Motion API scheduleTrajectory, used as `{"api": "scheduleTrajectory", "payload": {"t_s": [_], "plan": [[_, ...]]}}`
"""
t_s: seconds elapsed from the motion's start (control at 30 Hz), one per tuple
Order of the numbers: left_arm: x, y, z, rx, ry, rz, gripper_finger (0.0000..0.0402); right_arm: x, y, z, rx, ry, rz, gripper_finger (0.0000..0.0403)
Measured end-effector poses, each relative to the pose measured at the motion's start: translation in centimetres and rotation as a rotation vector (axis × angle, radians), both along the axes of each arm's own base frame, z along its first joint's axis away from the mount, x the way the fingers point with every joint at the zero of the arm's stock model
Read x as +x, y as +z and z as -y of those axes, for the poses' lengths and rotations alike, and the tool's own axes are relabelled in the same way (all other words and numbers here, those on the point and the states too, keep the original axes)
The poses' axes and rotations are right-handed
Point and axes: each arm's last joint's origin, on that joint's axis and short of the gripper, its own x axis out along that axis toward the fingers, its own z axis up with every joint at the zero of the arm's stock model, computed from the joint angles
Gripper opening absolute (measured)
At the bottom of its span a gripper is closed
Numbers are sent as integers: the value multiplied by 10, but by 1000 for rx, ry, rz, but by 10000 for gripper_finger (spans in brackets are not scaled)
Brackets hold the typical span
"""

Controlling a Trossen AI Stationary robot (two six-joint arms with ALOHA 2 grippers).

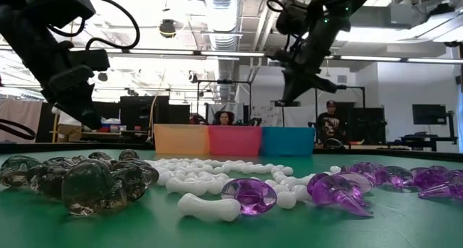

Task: Sort Halloween decoration
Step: Put the white bone toy into the blue bin

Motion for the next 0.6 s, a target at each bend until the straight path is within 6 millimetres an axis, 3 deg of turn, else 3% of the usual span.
{"api": "scheduleTrajectory", "payload": {"t_s": [0.27, 0.6], "plan": [[0, 0, 0, 7, 4, -3, 179, -24, 11, 47, -83, -97, -22, 29], [0, 0, 0, 7, 4, -2, 179, -34, 9, 58, -116, -138, -75, 75]]}}
